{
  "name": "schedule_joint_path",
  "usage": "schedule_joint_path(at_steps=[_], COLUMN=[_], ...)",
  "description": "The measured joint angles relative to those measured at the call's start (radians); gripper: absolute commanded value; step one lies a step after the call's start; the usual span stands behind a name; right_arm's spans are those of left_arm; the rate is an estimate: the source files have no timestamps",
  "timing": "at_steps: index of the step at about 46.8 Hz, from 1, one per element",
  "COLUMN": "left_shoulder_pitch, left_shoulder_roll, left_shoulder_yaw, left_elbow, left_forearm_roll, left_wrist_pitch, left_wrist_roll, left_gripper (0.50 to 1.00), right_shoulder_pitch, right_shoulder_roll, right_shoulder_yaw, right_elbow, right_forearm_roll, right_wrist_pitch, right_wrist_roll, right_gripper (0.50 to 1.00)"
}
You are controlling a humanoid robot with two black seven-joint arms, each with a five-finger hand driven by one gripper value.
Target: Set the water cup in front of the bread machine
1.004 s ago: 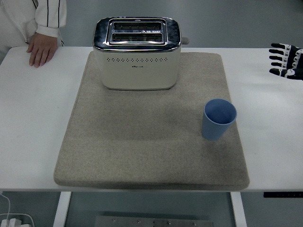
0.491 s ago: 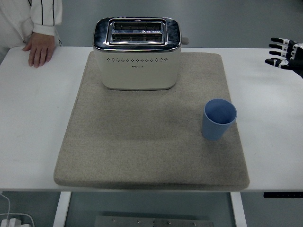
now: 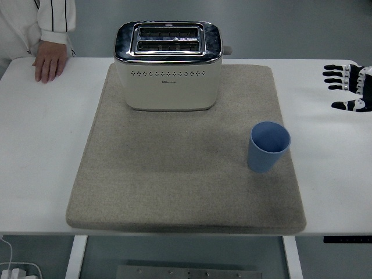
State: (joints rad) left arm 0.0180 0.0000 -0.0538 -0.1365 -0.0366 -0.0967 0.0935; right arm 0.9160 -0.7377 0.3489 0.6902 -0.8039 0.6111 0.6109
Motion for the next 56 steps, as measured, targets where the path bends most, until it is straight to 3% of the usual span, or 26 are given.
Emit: schedule_joint_path(at_steps=[7, 20, 56], left_shoulder_pitch=[0.0, 0.0, 0.001], left_shoulder_roll=[0.0, 0.0, 0.0], left_shoulder_yaw=[0.0, 0.0, 0.0], left_elbow=[0.0, 0.0, 0.0], left_forearm_roll=[0.0, 0.0, 0.0], left_wrist_pitch=[0.0, 0.0, 0.0], left_wrist_roll=[0.0, 0.0, 0.0], left_gripper=[1.0, 1.0, 1.0], right_shoulder_pitch=[-0.048, -0.086, -0.121], right_shoulder_roll=[-0.017, -0.007, 0.113], right_shoulder_yaw=[-0.064, -0.058, -0.045], right_elbow=[0.074, 0.118, 0.157], right_forearm_roll=[0.0, 0.0, 0.017], right_wrist_pitch=[0.0, 0.0, 0.0], right_wrist_roll=[0.0, 0.0, 0.0], right_gripper=[0.928, 0.928, 0.928])
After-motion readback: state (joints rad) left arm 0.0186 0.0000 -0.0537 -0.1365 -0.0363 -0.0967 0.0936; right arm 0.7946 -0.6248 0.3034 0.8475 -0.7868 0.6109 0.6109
